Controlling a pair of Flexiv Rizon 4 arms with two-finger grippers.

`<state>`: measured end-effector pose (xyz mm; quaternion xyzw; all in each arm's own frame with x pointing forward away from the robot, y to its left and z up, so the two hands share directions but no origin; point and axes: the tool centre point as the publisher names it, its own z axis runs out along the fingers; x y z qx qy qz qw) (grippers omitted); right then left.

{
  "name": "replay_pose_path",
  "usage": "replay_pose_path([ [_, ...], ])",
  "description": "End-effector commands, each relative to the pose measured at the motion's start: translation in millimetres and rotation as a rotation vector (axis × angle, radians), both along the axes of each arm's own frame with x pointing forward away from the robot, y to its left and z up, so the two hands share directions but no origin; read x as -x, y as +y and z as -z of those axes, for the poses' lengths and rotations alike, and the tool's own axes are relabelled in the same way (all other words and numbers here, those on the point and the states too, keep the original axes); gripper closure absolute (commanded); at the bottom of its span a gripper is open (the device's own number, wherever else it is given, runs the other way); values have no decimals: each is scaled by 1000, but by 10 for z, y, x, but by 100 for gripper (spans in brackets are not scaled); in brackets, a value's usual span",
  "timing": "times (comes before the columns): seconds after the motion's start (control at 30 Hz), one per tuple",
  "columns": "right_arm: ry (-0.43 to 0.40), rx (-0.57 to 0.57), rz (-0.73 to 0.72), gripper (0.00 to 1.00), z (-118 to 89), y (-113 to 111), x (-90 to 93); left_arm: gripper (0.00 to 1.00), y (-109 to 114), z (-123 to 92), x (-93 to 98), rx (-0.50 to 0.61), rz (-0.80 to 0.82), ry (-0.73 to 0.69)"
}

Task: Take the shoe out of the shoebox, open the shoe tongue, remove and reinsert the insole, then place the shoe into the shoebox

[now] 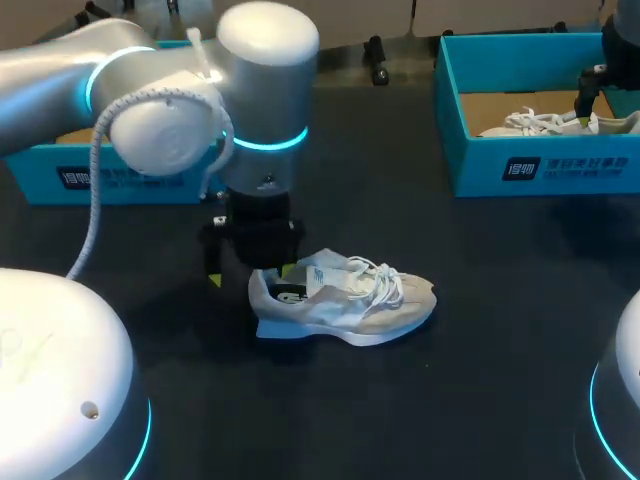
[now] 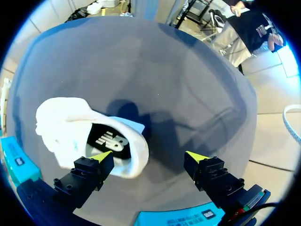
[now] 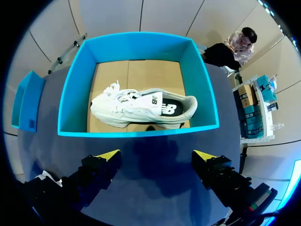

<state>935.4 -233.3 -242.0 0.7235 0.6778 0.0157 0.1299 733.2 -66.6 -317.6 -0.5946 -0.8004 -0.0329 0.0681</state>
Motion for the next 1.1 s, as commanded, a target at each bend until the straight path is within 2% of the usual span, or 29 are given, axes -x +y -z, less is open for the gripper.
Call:
replay_pose_path([
  [0.03, -2, -1, 1, 0, 2, 0, 9, 0, 137, -210, 27, 66, -41, -32],
  [0.3, -2, -1, 1, 0, 2, 0, 9, 0, 264, -393, -6, 145, -218, -68],
  [0.5, -2, -1, 1, 0, 2, 0, 9, 0, 452, -424, -106, 199, -377, -26],
  [0.57, -2, -1, 1, 0, 2, 0, 9, 0, 507, -406, -143, 182, -426, -1],
  [1.1, -2, -1, 1, 0, 2, 0, 9, 0, 513, -402, -149, 181, -427, -1],
])
